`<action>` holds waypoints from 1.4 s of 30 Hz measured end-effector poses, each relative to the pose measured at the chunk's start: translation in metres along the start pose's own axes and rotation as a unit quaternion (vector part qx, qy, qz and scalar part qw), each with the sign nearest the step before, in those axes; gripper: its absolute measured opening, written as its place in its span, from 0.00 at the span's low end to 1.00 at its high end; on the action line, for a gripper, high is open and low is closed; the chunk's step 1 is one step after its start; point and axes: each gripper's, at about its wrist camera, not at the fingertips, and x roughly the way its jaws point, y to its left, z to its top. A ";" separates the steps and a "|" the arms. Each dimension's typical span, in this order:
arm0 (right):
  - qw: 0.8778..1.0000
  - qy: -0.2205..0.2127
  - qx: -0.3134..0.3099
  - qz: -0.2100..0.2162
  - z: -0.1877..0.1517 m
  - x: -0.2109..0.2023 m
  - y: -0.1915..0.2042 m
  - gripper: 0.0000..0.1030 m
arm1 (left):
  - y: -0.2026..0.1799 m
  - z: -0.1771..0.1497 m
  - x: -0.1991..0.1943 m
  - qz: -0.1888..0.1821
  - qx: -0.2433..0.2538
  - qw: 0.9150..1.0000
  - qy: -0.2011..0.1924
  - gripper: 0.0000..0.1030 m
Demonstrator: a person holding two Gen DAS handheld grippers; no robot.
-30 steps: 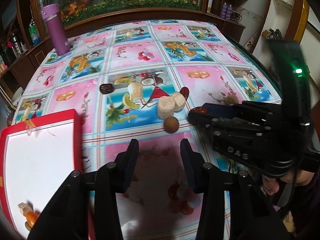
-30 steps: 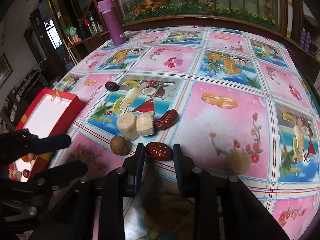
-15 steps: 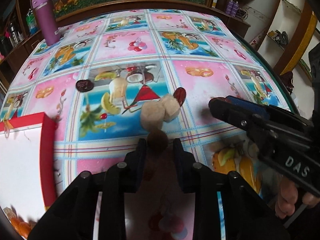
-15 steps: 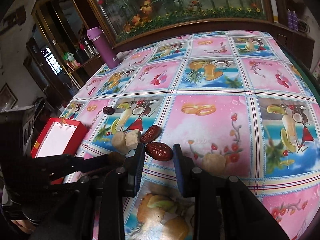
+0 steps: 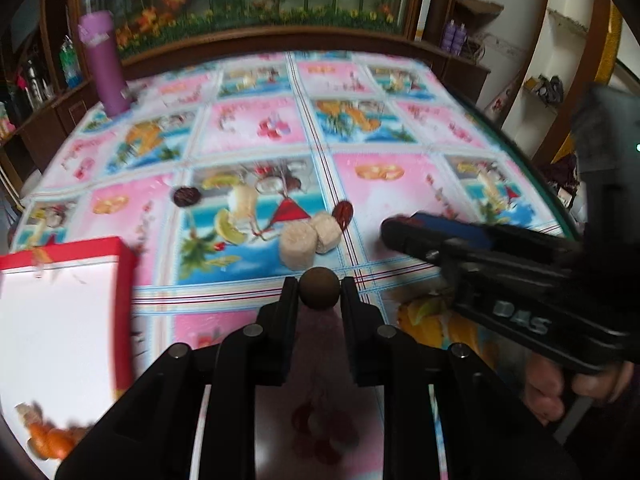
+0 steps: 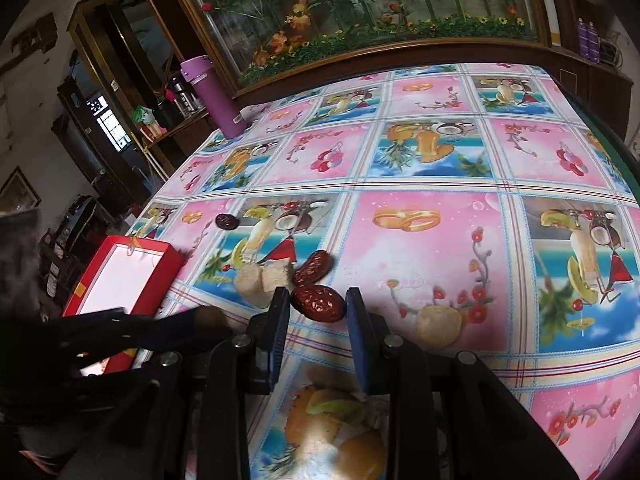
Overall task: Organize fruits
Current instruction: 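Carry both items into the tray and open both tools to release them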
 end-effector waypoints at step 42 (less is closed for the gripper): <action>0.972 0.075 -0.186 0.119 -0.079 0.053 0.251 0.26 | 0.209 -0.113 -0.107 0.182 -0.172 0.967 -0.048 0.23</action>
